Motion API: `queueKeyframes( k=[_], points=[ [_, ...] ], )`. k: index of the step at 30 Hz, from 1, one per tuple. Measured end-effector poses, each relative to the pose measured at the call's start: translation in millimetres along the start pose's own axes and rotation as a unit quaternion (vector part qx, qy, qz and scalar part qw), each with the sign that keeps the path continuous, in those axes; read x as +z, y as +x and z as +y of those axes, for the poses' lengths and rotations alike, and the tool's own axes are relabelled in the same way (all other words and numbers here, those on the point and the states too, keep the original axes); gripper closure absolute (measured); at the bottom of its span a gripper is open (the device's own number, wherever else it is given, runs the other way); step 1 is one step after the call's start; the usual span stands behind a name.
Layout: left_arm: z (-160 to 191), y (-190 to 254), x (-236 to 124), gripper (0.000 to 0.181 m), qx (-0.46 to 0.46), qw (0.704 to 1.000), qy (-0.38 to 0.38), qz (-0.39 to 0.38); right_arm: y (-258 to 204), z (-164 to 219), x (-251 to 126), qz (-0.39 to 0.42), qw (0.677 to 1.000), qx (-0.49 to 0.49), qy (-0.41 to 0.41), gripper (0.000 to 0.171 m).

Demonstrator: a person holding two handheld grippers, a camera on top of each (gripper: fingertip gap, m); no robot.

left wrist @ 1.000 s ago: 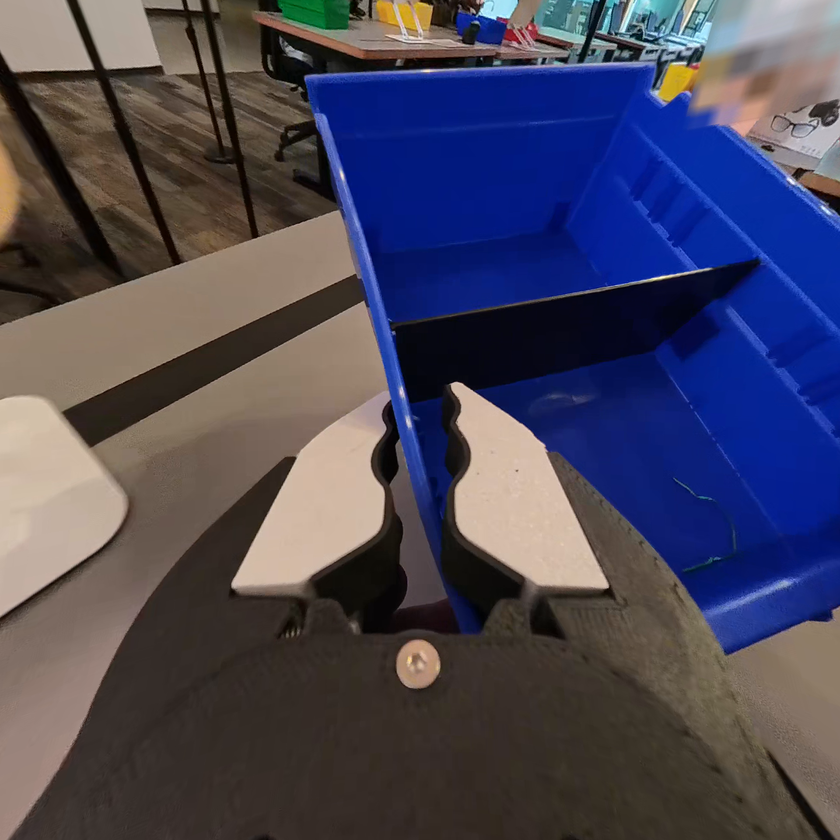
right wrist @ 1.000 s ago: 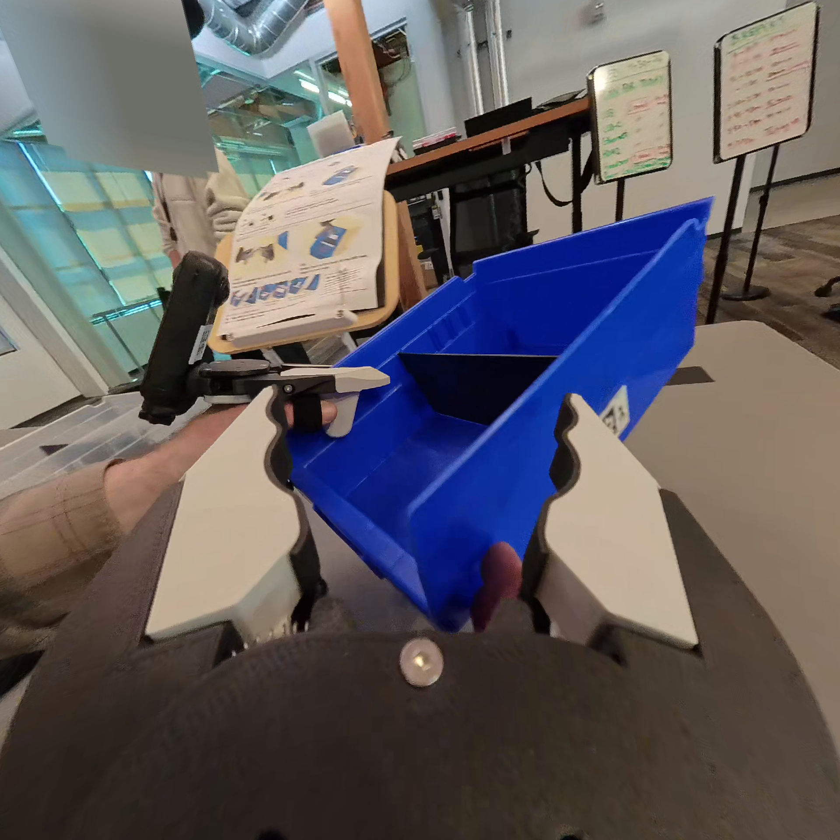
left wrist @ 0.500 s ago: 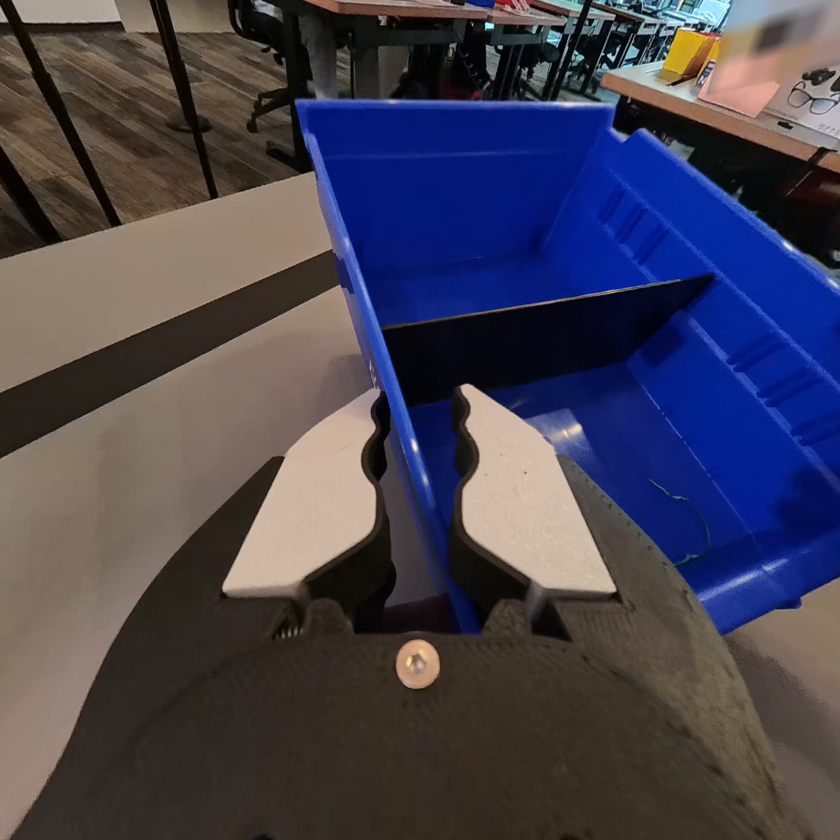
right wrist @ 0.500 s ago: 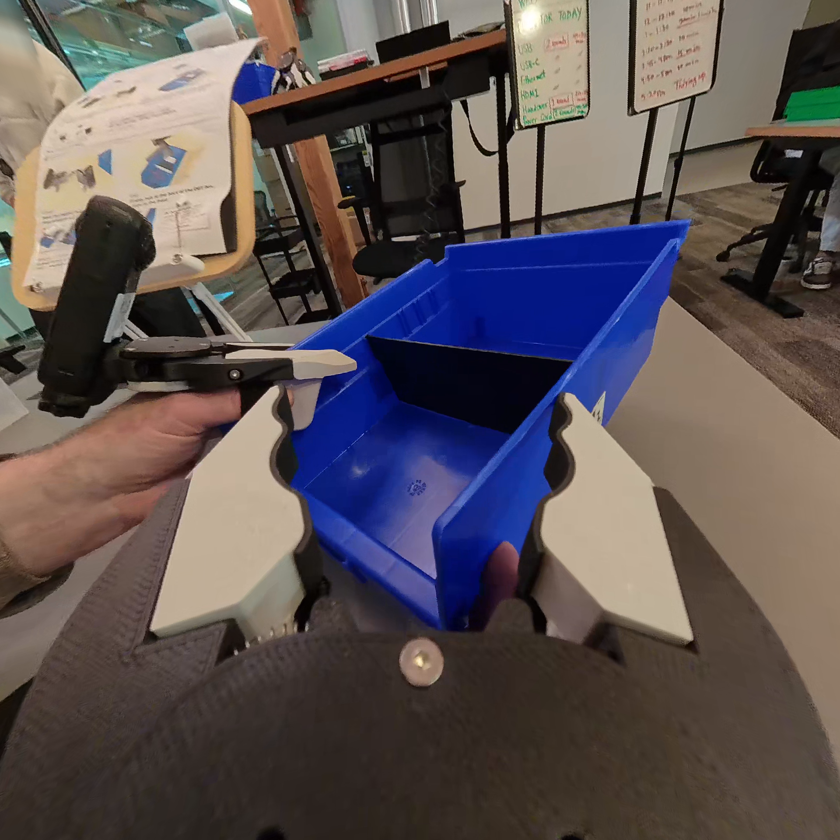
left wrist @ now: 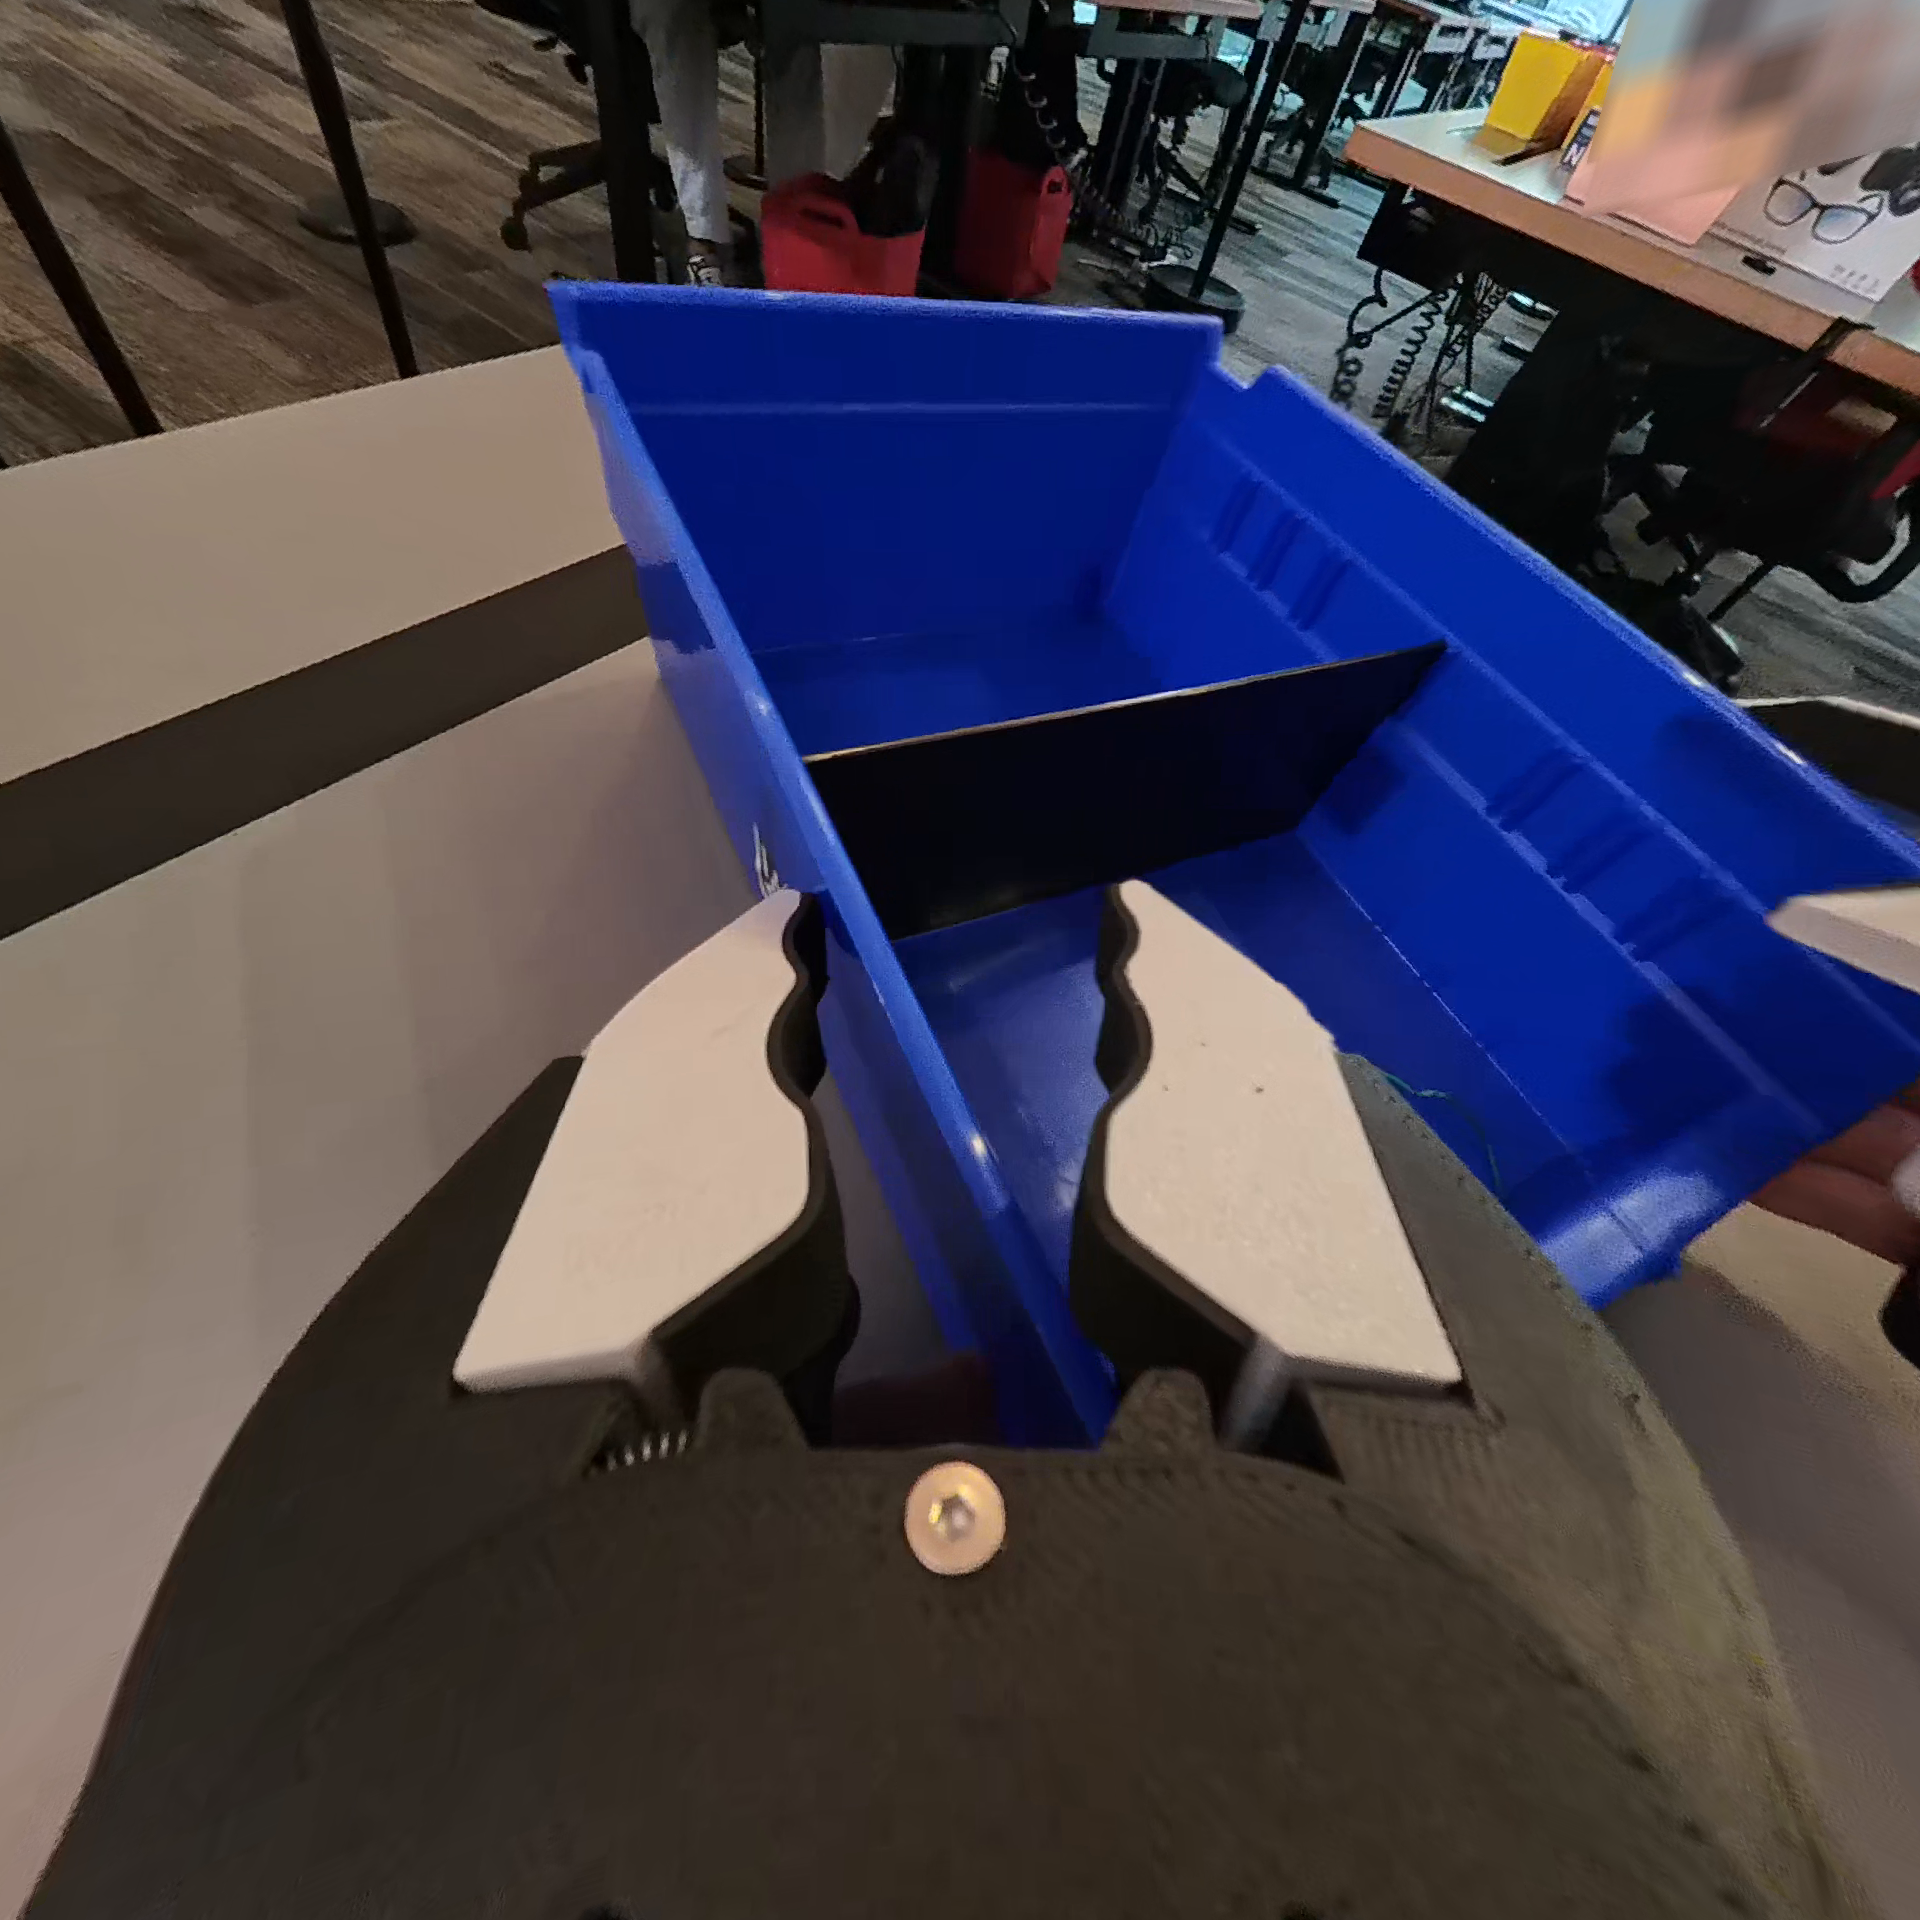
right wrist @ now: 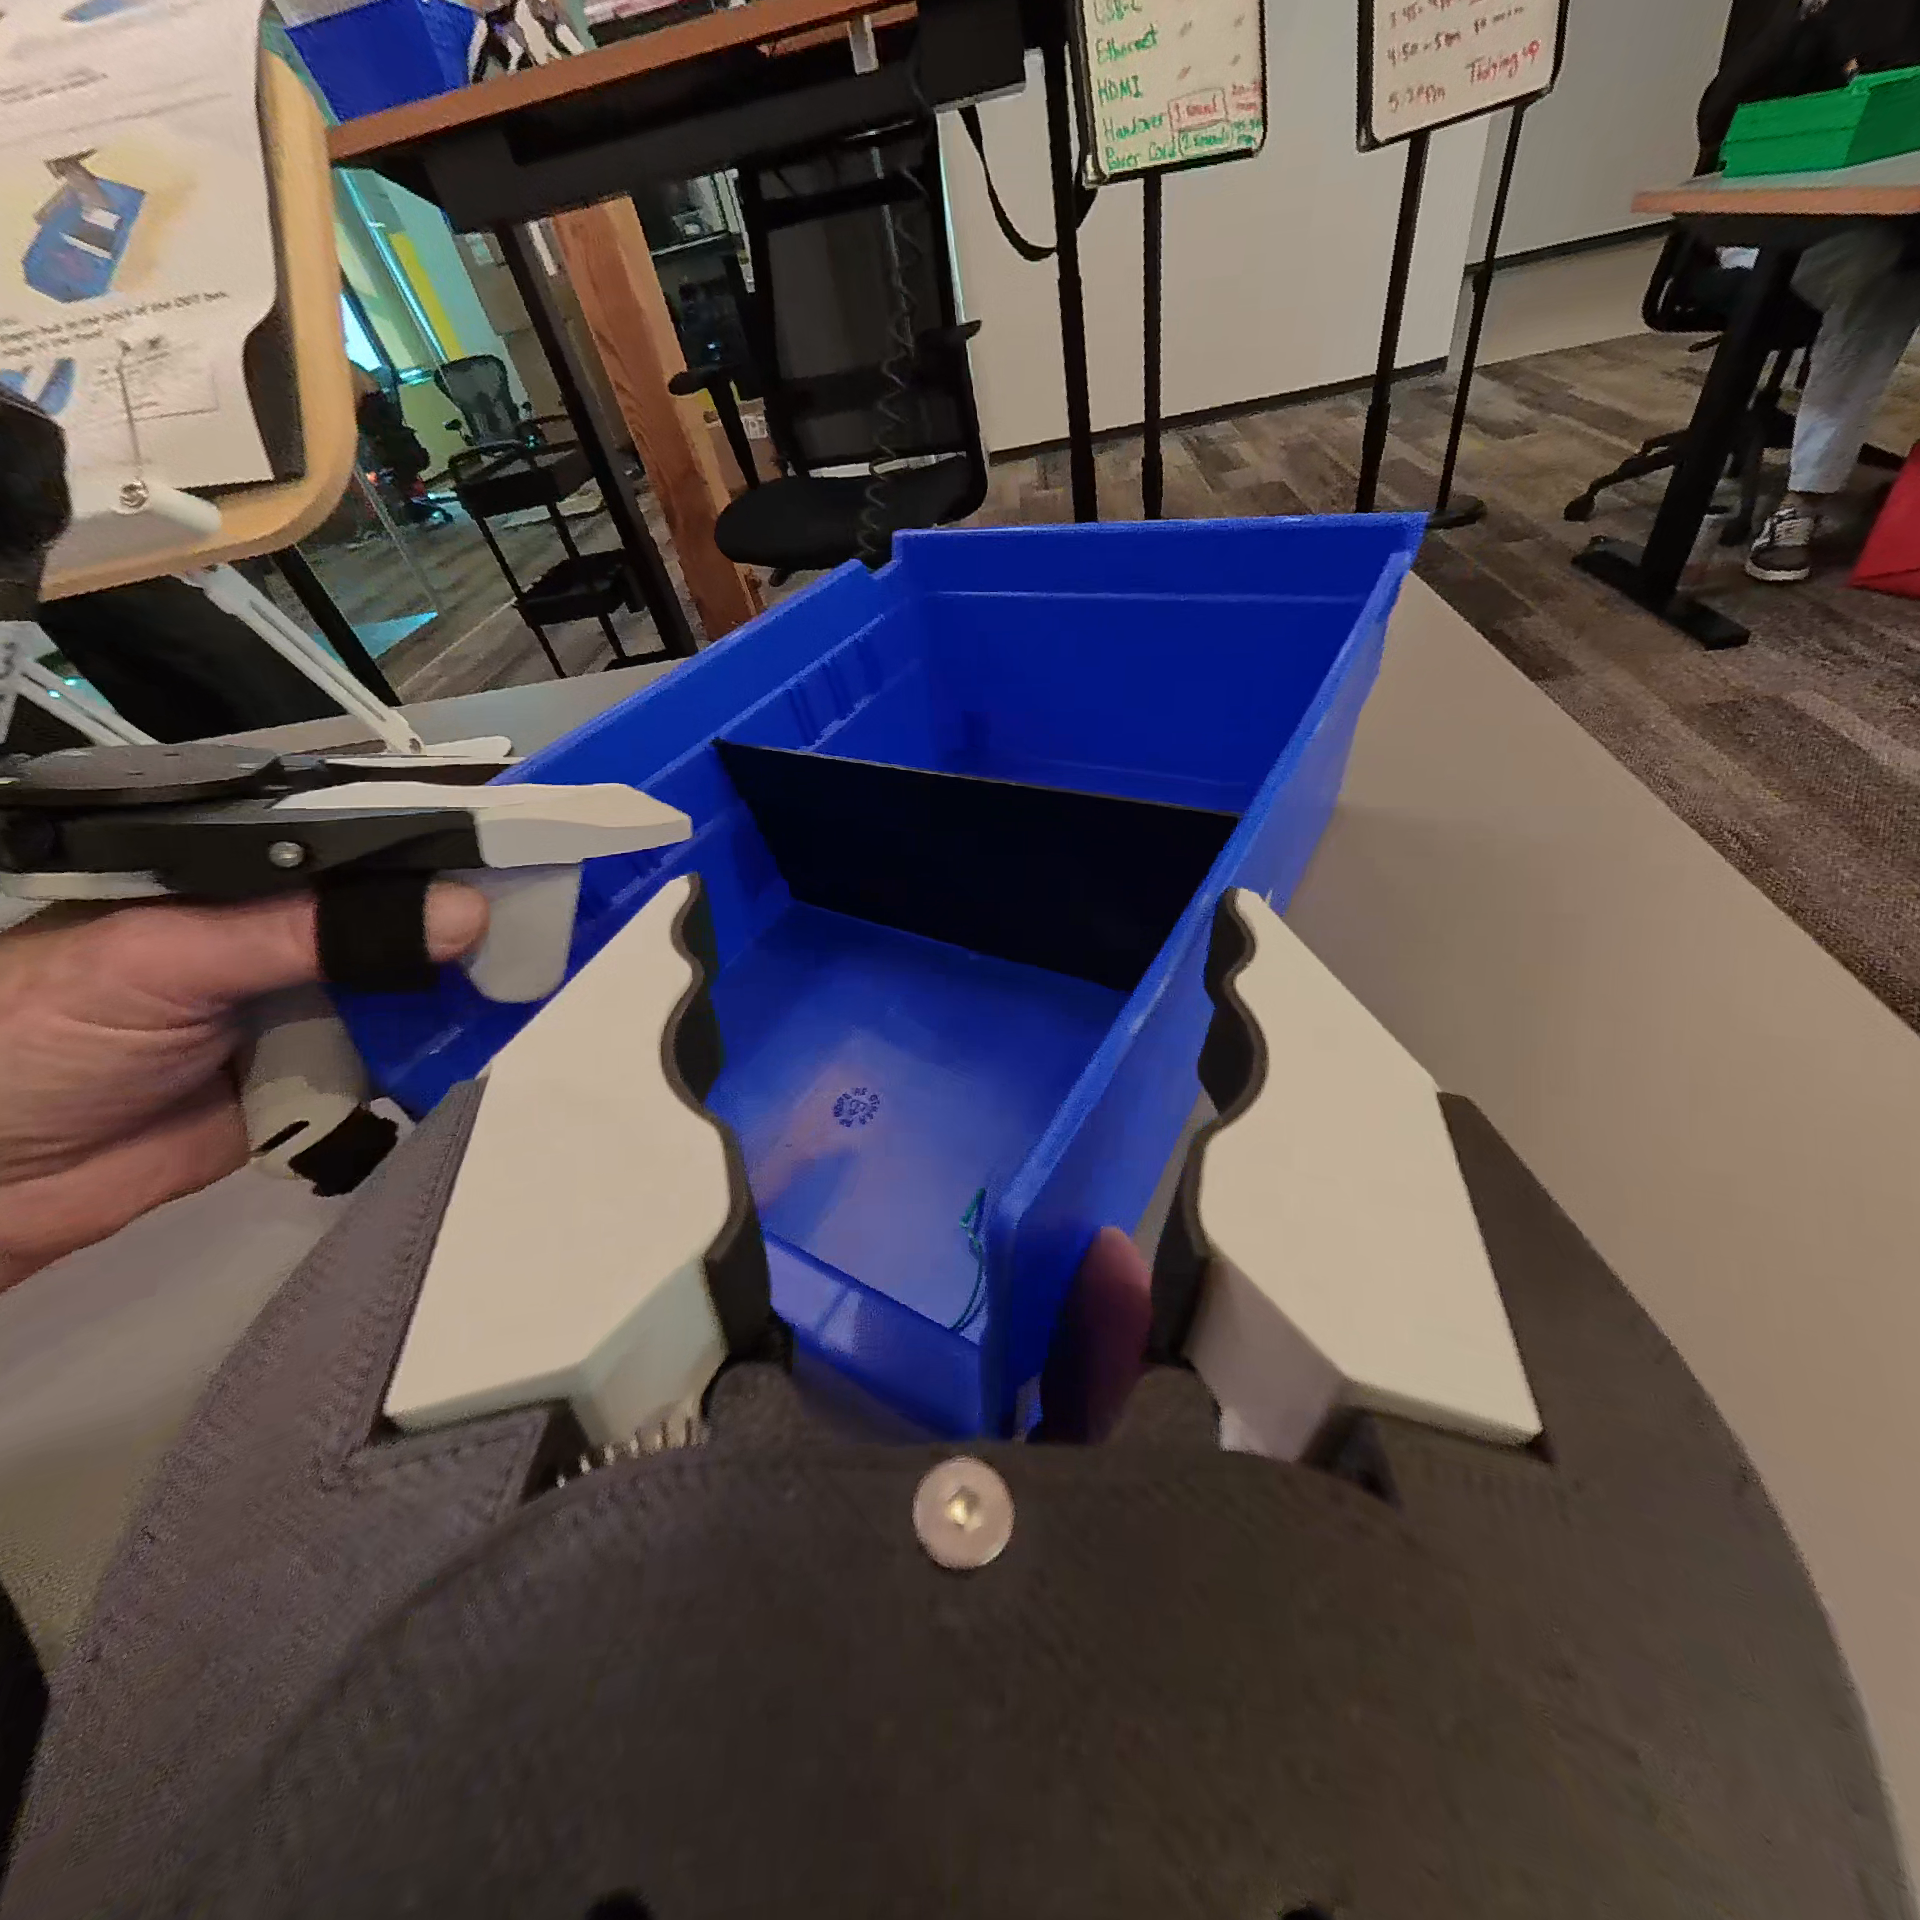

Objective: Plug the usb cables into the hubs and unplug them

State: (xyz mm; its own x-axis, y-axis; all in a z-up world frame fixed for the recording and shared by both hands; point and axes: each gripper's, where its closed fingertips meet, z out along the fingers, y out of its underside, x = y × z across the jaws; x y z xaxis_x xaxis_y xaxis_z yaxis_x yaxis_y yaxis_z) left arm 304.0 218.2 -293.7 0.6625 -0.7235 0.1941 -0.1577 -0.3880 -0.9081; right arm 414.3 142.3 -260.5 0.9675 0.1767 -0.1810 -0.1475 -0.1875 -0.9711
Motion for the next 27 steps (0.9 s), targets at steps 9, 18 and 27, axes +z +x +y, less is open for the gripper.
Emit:
queueKeyframes(
  k=[9, 18, 27],
  points=[
    [3.4, 16.4, -33.0, 0.115, -0.023, 0.997, -0.007, 0.072, 19.6, 12.1, -31.0, 0.061, 0.993, -0.066, -0.071, 0.101],
    [25.2, 24.1, -66.8, 0.150, -0.031, 0.996, -0.047, 0.068, 28.1, 37.1, -32.3, 0.117, 0.972, -0.150, -0.139, 0.165],
    [16.2, 57.8, -31.2, 0.144, -0.149, 0.985, 0.000, 0.081, 93.7, 18.5, 2.9, 0.107, 0.975, -0.130, -0.144, 0.169]
  ],
)
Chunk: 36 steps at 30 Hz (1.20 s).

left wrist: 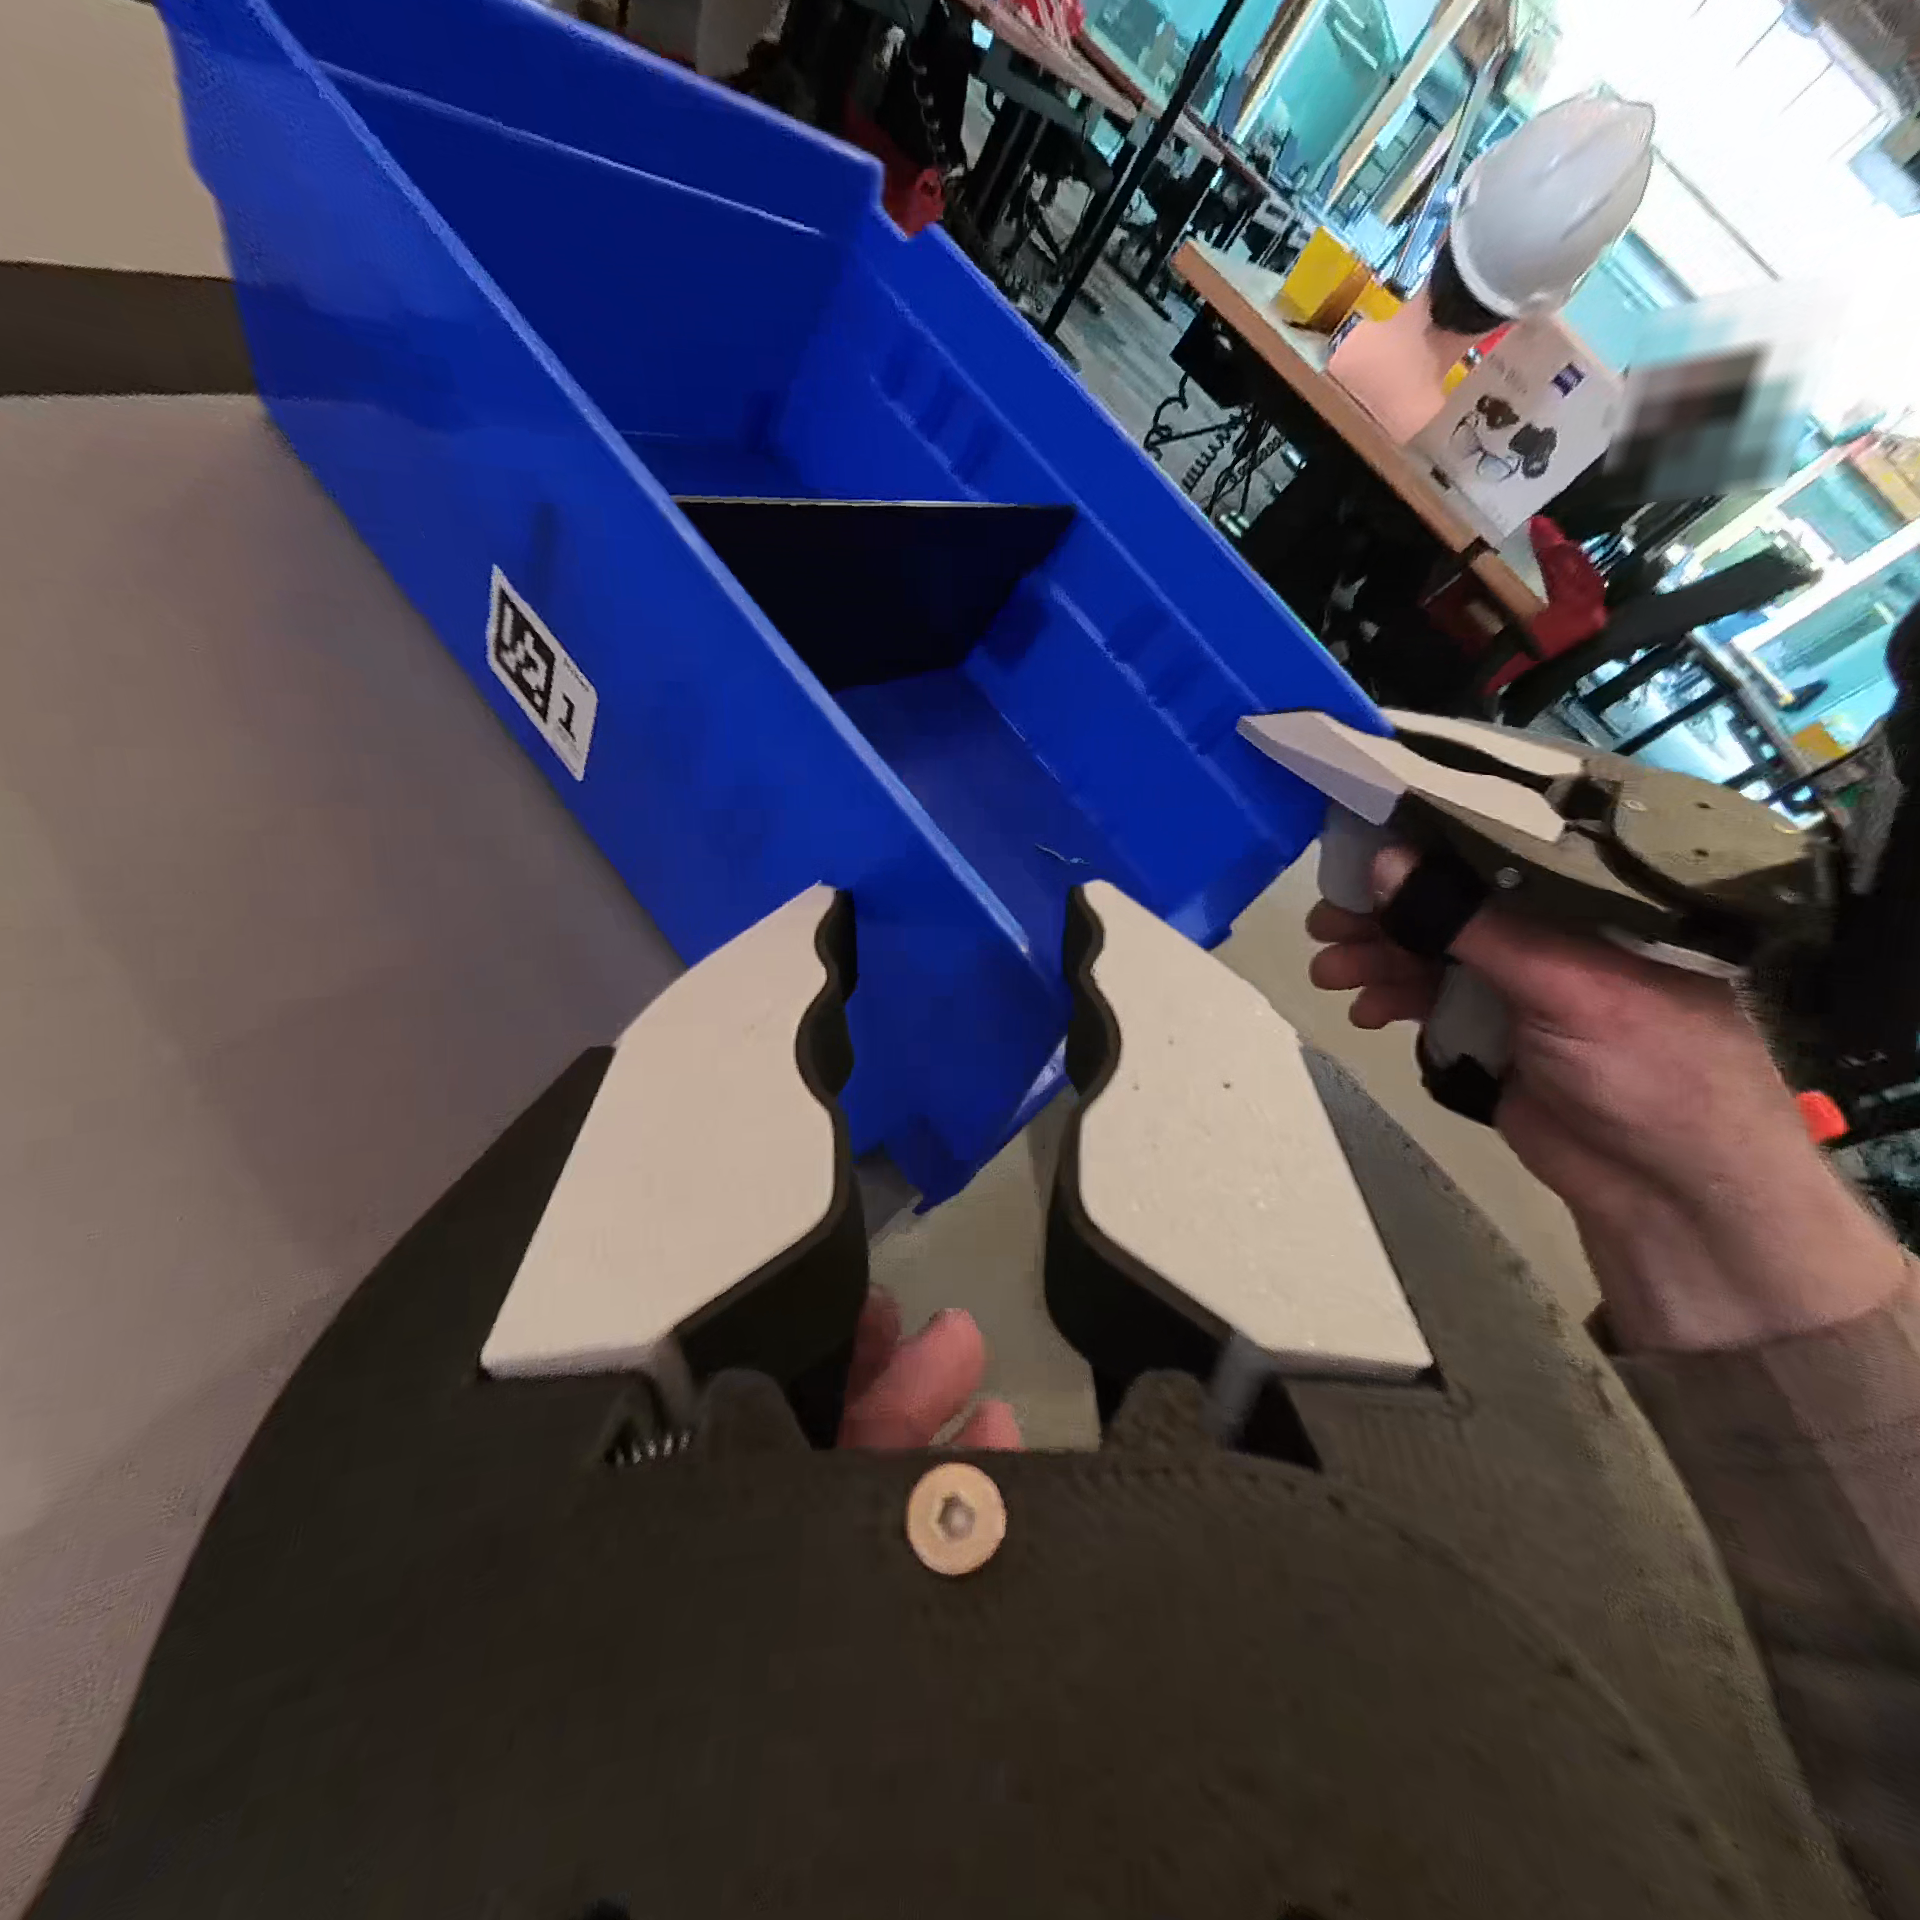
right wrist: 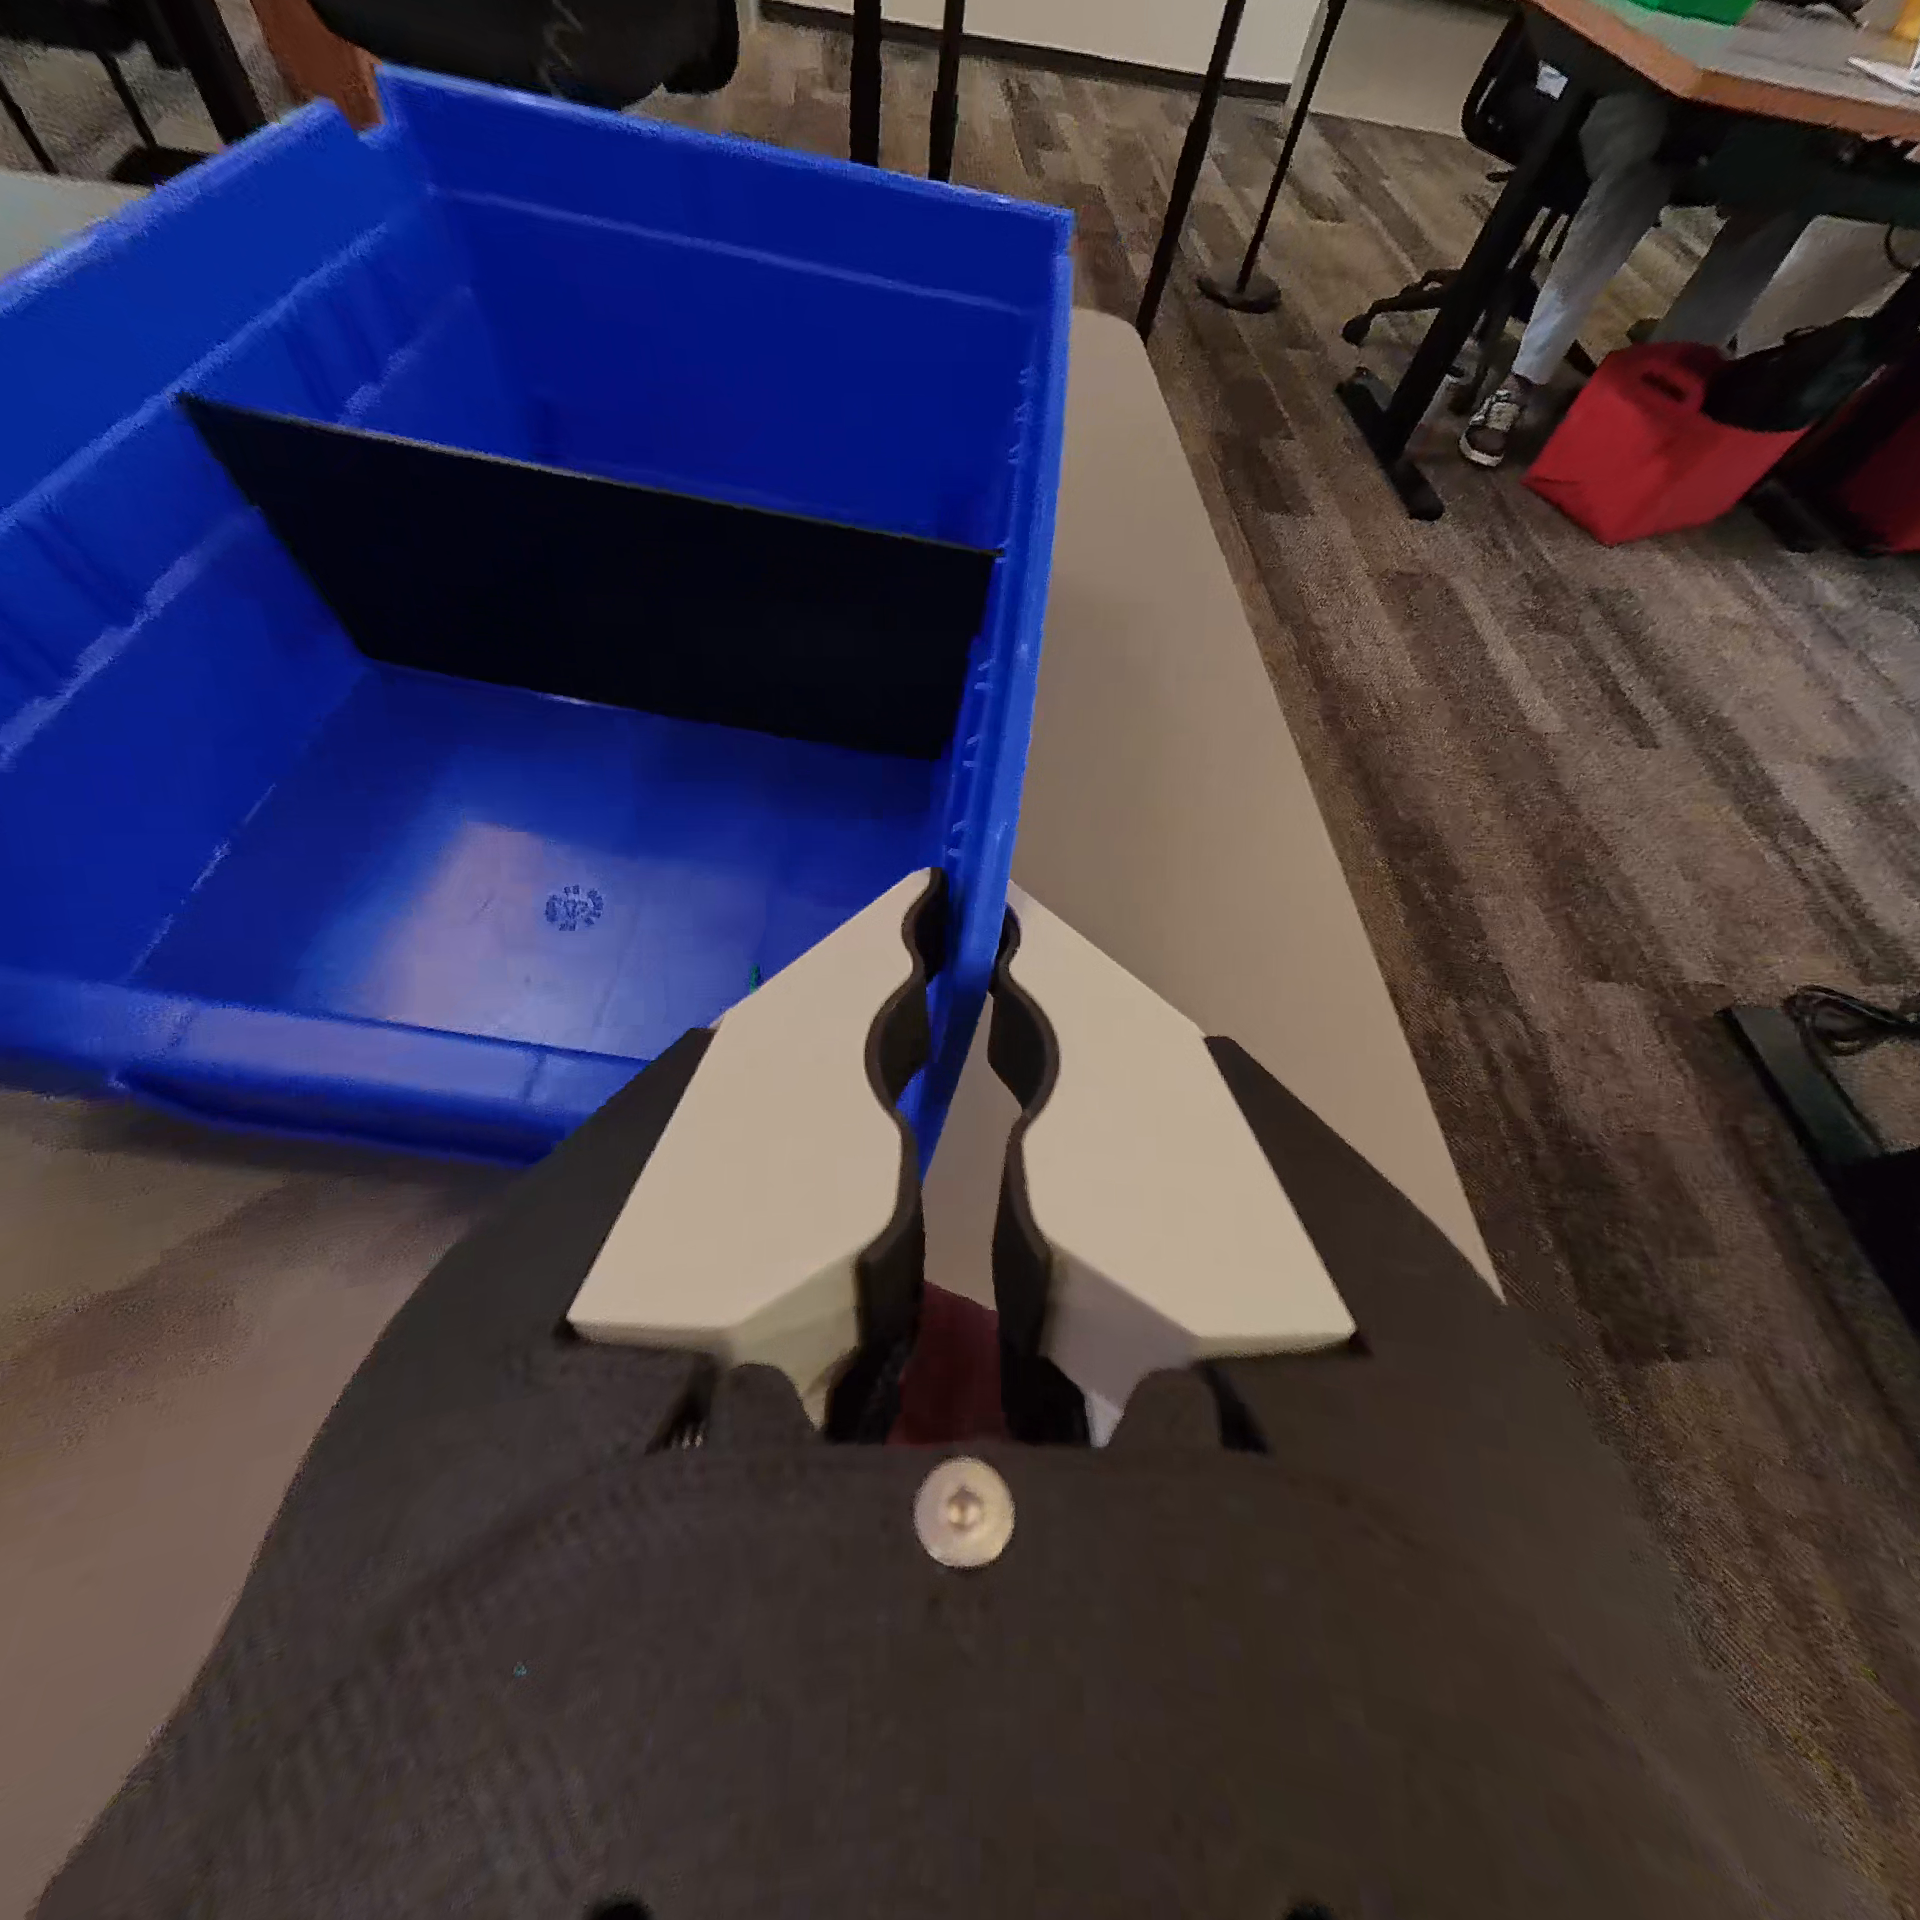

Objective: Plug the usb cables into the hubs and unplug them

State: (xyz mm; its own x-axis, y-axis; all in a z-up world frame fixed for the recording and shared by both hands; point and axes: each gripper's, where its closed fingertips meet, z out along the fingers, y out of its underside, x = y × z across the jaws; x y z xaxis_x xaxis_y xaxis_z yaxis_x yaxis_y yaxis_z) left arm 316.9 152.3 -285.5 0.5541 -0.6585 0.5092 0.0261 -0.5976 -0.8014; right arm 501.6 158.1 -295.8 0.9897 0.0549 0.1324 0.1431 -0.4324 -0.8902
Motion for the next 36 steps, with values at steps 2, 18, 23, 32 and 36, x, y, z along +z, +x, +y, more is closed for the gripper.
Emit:
queueKeyframes(
  k=[2, 18, 23, 32, 36],
  points=[
    [-1.5, 5.7, 12.2, 0.142, -0.003, 1.000, 0.008, 0.001, 14.5, -3.3, 11.0, -0.004, 1.000, 0.006, 0.001, 0.169],
    [-40.9, -3.6, 40.6, 0.111, -0.015, 0.999, 0.046, 0.003, 64.4, -29.1, 37.2, 0.027, 0.999, 0.031, 0.025, 0.137],
    [-82.6, -5.2, -44.8, 0.103, 0.047, 0.992, 0.117, 0.009, 19.2, -93.7, -34.5, 0.027, 0.992, -0.022, 0.122, 0.131],
    [-192.7, -80.6, -261.0, 0.115, 0.175, 0.937, 0.278, -0.117, -244.5, -272.0, -110.5, -0.237, 0.918, 0.011, 0.318, 0.103],
    [-238.7, -113.3, -331.7, 0.118, 0.185, 0.905, 0.349, -0.157, -315.5, -342.2, -121.8, -0.292, 0.874, 0.036, 0.387, 0.107]
  ],
)
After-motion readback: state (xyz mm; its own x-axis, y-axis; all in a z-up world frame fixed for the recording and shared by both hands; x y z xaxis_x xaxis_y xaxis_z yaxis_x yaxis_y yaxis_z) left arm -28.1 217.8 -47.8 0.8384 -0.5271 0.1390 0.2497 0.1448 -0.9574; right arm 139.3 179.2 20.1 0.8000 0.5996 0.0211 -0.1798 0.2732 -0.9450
